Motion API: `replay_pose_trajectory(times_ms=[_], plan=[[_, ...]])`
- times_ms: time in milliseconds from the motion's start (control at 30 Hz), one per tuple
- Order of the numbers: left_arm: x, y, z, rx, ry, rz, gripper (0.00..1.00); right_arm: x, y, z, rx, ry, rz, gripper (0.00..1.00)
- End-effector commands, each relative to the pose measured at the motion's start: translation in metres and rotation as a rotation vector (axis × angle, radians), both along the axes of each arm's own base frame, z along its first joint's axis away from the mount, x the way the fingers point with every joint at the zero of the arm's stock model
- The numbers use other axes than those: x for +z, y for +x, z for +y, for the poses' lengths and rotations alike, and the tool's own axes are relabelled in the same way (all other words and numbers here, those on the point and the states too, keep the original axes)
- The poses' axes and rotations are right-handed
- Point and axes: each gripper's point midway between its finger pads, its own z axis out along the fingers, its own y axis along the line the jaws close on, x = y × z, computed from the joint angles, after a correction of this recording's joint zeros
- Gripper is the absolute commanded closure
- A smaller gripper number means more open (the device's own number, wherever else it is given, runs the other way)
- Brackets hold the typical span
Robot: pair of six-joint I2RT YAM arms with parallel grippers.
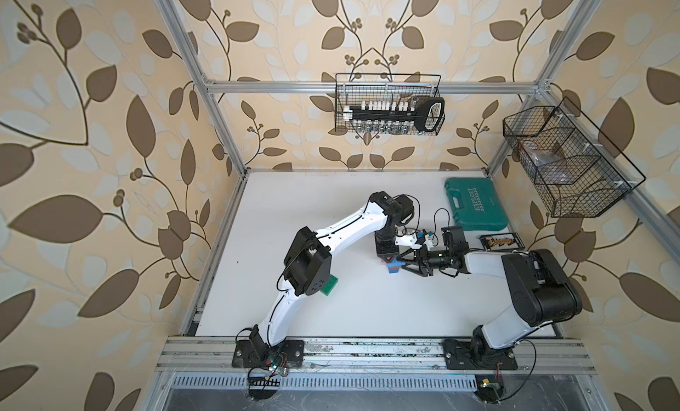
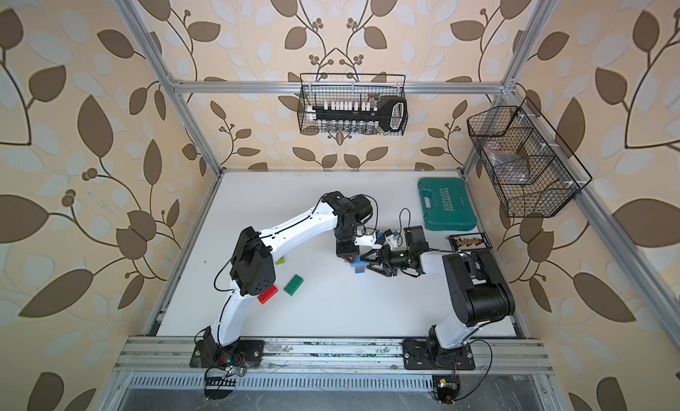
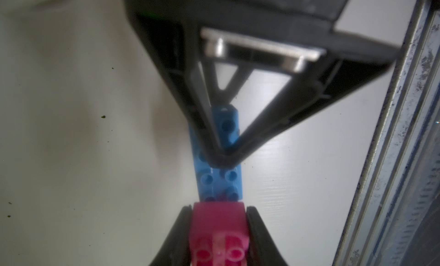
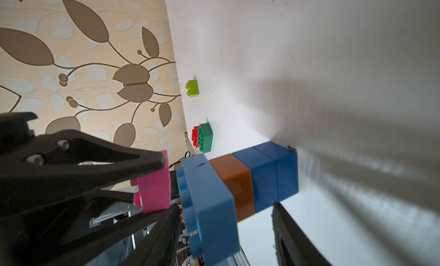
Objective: Assemble a spoon with lego
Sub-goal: Assemble the lego brick with the lego brick.
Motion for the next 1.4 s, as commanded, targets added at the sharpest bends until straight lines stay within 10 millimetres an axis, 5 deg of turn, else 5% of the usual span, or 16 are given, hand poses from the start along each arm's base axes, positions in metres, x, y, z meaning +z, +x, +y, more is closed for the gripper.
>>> replay_pose_trajectory(times_ms=[0,1367], plan=[[0.027,-0.003,0.002,0.009,-0.034,-0.029,1.00,-0.001,-0.004,0.004,0.015,0.028,0.008,0.40],[0.021,-0.008,0.001,0.006,-0.037,-0.004,1.00,-0.011,-0.004,0.010,0.022,0.049,0.032,0.44]])
